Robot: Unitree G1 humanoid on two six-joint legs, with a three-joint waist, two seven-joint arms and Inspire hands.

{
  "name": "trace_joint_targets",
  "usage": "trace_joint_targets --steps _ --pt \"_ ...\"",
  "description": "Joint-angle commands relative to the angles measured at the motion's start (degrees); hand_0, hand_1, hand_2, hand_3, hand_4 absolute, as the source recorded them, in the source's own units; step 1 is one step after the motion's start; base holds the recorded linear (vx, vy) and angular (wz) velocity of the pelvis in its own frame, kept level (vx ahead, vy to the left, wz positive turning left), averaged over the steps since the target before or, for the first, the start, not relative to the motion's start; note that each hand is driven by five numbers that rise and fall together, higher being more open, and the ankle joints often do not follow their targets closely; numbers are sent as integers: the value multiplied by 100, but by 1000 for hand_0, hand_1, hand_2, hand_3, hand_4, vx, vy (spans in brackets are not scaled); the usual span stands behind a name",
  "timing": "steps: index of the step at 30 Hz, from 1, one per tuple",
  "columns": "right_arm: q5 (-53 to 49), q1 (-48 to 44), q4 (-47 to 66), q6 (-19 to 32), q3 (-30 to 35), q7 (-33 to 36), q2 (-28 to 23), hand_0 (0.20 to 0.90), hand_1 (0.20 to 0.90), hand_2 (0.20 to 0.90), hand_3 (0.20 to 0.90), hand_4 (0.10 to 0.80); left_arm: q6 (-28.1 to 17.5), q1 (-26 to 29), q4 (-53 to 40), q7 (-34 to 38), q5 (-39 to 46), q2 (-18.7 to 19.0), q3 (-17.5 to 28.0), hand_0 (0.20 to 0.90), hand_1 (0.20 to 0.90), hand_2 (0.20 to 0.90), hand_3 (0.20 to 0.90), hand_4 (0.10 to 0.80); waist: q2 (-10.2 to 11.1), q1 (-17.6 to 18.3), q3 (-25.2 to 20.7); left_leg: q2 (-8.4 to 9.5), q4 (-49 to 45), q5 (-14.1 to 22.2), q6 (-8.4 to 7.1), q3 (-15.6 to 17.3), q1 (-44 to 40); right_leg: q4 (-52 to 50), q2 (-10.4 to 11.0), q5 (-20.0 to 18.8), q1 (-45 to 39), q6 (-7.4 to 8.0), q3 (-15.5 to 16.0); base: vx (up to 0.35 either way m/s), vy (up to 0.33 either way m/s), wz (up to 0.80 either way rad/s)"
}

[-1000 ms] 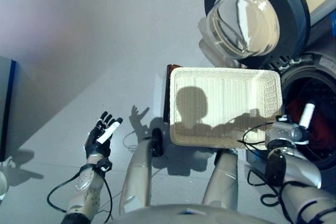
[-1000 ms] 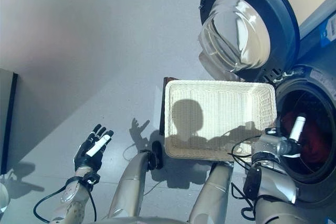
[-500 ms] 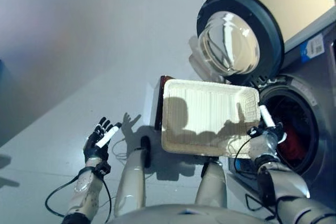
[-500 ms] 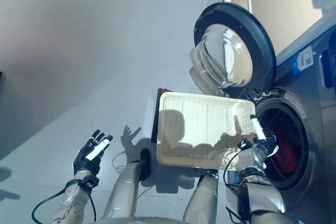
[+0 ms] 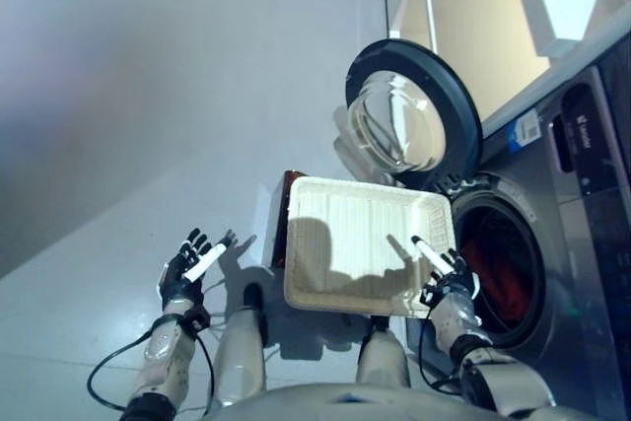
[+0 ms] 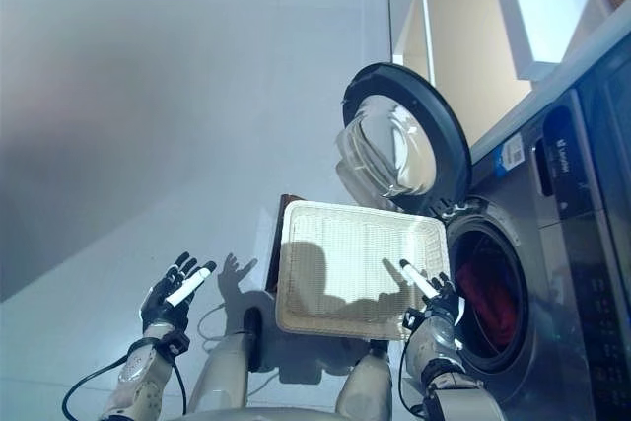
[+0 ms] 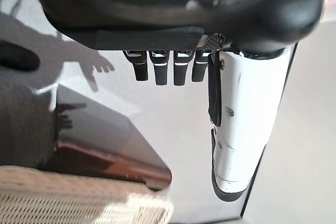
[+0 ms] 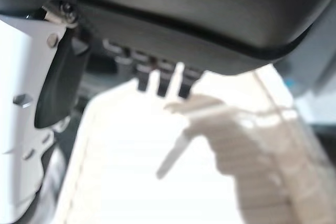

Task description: Pick up the clothes and place them into the washing machine

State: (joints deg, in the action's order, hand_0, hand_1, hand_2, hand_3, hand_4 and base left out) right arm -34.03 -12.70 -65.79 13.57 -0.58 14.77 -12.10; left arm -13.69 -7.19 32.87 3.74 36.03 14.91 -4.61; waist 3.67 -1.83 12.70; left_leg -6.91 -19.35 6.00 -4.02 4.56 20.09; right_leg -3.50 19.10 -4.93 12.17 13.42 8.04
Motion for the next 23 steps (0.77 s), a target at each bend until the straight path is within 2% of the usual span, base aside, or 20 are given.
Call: trace_joint_targets --steps 1,7,13,23 --pt "300 266 399 227 10 -4 -159 900 900 900 900 800 -372 -32 -71 18 -281 -20 264 900 900 900 900 800 -81 -28 -408 -341 1493 -1054 -421 -161 -688 82 73 -265 -256 53 128 115 -22 -8" --pt "686 597 580 183 -211 -40 -18 900 900 900 900 800 -370 -29 -30 74 -398 -126 213 900 900 900 900 800 -133 -7 -645 -403 1975 -1210 -496 -47 -1228 165 19 -200 -627 78 208 98 -15 -7" --pt "739 869 610 178 -195 -93 124 900 900 900 900 800 -300 -154 -133 51 -587 -219 108 900 900 900 900 800 -161 -32 -828 -430 1918 -1071 -446 -17 -1573 178 -21 -90 -978 73 229 88 -12 -2" --pt "728 1014 642 148 -289 -126 198 900 900 900 900 800 -194 -262 -52 20 -693 -301 27 900 900 900 900 800 -162 -39 -1047 -455 2080 -1020 -455 61 -1978 243 -74 8 -1339 70 265 56 1 -2"
